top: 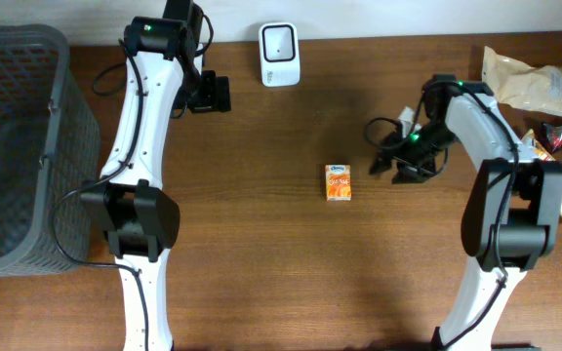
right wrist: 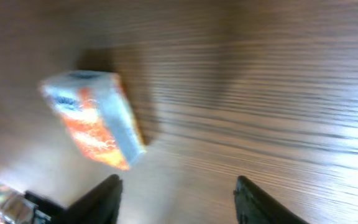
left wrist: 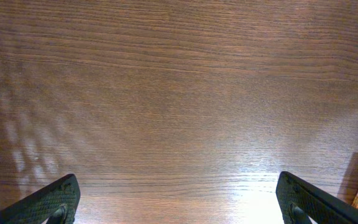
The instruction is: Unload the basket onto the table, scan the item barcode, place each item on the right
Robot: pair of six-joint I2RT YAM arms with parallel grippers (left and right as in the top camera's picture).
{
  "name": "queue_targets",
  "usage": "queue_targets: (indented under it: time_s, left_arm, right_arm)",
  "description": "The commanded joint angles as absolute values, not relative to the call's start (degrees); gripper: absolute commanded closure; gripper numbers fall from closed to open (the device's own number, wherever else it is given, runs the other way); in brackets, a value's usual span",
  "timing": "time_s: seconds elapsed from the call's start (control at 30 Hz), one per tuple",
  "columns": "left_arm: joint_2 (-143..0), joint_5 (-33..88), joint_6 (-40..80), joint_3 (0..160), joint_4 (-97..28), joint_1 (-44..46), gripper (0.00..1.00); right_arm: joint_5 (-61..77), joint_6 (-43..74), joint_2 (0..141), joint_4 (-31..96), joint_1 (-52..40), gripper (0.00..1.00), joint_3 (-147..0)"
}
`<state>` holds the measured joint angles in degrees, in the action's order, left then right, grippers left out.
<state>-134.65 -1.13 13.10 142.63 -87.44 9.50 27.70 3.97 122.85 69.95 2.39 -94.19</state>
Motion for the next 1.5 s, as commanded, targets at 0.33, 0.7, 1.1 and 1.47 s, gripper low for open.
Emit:
queue_targets:
  time_s: [0.33, 0.7, 1.1, 1.47]
  left_arm:
    - [-135.92, -1.76, 13.45, 143.24, -87.50, 9.32, 0.01]
    - [-135.92, -1.76, 13.45, 143.24, -87.50, 9.32, 0.01]
    - [-135.92, -1.76, 13.45, 143.24, -87.50, 9.32, 0.01]
    - [-135.92, -1.76, 13.45, 143.24, -87.50, 9.32, 0.01]
  right_arm:
    - [23.24, 3.51, 122.21, 61.06, -9.39, 0.41, -91.50]
    - [22.22, 4.99, 122.21, 56.03, -9.32, 0.65, -86.41]
    - [38.02, 3.07, 122.17, 58.22, -7.99, 0.96, -89.73]
    - [72.40, -12.27, 122.17, 64.49, 0.40, 0.96, -91.39]
